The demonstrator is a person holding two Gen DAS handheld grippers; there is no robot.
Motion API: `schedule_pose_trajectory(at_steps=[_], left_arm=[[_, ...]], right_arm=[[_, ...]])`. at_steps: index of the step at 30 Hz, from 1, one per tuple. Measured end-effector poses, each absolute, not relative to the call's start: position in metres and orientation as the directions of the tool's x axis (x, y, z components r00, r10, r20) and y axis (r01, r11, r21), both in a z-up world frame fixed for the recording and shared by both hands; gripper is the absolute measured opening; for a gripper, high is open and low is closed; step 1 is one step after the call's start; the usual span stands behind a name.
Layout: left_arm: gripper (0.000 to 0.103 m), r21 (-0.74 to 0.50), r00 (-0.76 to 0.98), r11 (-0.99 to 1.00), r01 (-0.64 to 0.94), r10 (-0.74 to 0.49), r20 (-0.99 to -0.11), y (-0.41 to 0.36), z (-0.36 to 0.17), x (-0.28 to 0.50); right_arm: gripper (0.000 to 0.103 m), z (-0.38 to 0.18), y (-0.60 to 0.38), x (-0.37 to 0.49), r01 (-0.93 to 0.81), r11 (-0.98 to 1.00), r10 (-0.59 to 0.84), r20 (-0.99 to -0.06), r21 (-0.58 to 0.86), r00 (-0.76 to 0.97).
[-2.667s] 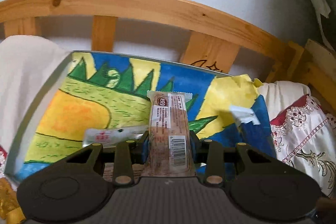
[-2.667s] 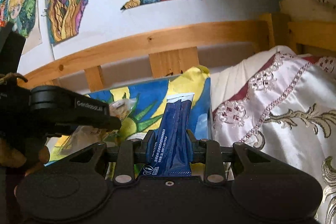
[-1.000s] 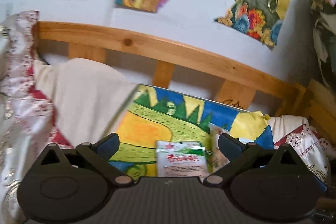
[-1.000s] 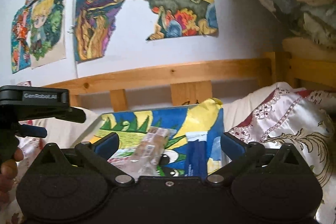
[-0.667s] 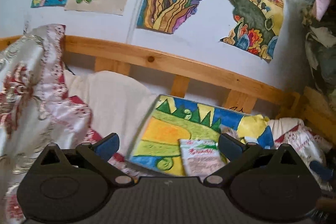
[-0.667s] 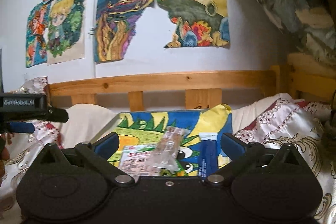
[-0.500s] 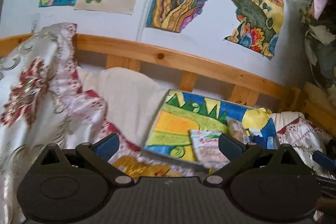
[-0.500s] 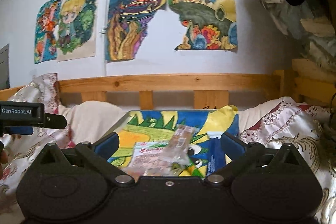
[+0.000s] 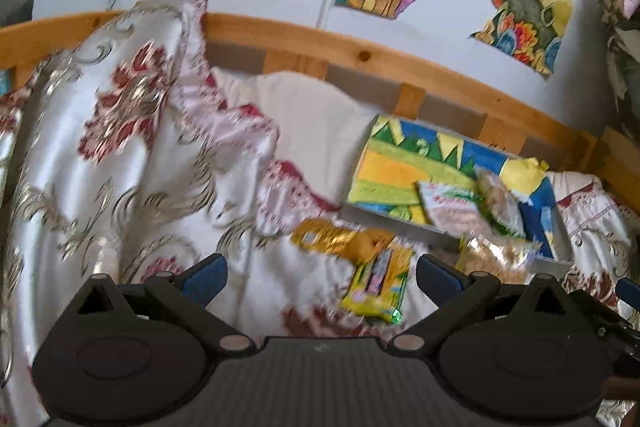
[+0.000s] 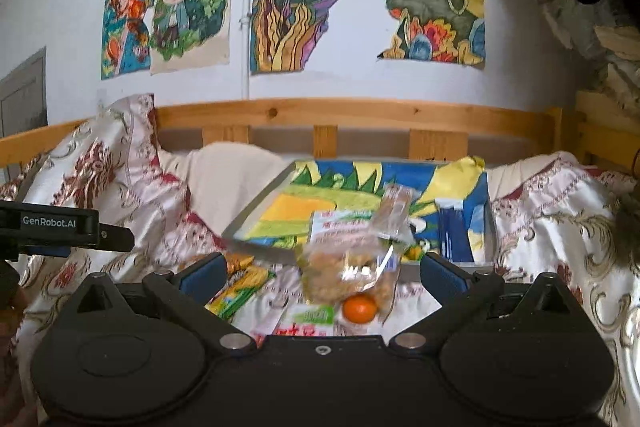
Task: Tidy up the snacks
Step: 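Move both tools back over the remaining snack pile, then grasp orange spicy packet with right tool while left tool grasps dark brown dried strip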
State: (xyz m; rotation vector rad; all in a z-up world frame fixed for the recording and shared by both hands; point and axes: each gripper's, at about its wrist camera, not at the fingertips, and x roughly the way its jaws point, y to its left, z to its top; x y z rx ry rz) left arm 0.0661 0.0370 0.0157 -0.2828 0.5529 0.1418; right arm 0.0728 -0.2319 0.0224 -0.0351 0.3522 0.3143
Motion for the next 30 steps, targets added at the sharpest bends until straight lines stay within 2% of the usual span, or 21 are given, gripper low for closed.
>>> schedule_pose_trajectory(at_steps=[20,30], left_arm=[[0.102,-0.146,0.736,0.975,-0.165,0.024,-0.676,0.036,-0.017,0.051],[0.102,-0.099,0.712,0.984,-0.146,0.035,-0.701,0.027,-0.021,0.054]], right_arm=[[0.102,-0.012,-0.216,0.058,-0.274,0.962,0.234,-0.562,0.013,0.794],[0.102,-0.018,-0.217,0.065,-0.256,0.966,0.216,-0.611,0.022,0.762]])
